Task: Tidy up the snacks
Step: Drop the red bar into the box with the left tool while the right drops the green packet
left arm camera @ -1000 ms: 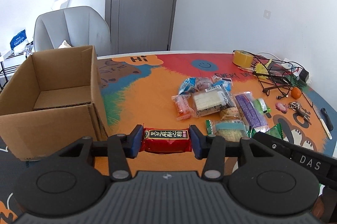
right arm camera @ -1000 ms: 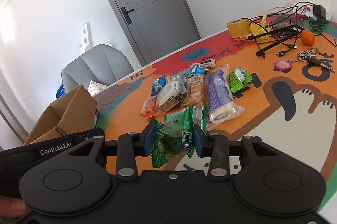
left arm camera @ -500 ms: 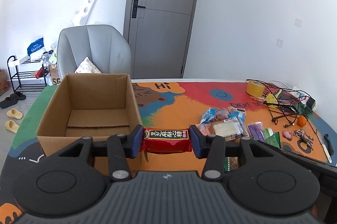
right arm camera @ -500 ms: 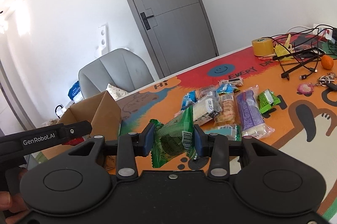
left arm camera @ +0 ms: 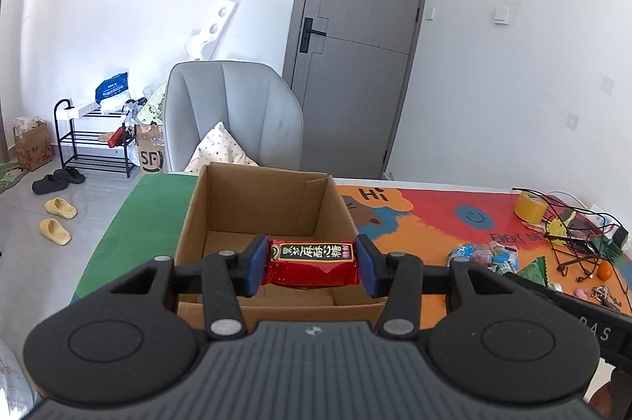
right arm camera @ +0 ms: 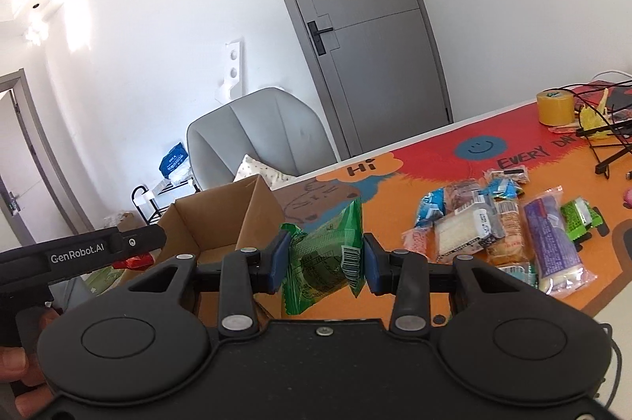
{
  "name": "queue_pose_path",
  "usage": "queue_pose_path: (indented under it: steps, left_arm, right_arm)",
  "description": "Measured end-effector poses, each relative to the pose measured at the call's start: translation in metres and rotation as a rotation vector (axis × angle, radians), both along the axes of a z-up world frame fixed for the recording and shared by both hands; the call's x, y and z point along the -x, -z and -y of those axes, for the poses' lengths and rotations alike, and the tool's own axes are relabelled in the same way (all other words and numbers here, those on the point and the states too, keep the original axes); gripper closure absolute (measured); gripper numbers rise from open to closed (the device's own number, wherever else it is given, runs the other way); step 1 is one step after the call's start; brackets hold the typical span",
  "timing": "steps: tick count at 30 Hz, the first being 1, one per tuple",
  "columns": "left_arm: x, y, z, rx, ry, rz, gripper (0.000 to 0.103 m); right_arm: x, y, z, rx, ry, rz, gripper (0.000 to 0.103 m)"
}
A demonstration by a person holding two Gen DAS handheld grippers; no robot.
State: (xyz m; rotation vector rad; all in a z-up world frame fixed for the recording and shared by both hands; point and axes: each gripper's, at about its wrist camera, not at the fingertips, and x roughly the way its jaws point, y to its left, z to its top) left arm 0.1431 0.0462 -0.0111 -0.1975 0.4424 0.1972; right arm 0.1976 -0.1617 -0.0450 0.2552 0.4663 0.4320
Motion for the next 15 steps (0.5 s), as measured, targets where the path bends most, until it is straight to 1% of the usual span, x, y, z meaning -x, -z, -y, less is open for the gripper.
queue_pose_path:
  steps: [9, 13, 15]
  left_arm:
    - [-0.023, 0.009, -0.037, 0.043, -0.061, -0.024, 0.056]
    - [-0.030, 0.012, -0.046, 0.060, -0.064, -0.030, 0.054]
    - [-0.030, 0.012, -0.048, 0.078, -0.065, -0.020, 0.052]
  right_arm:
    - [-0.020, -0.007, -0.037, -0.001, -0.070, 0.009, 0.064]
    - [-0.029, -0.011, -0.052, -0.002, -0.099, 0.012, 0.064]
    - [-0.033, -0.013, -0.058, -0.005, -0.110, 0.013, 0.064]
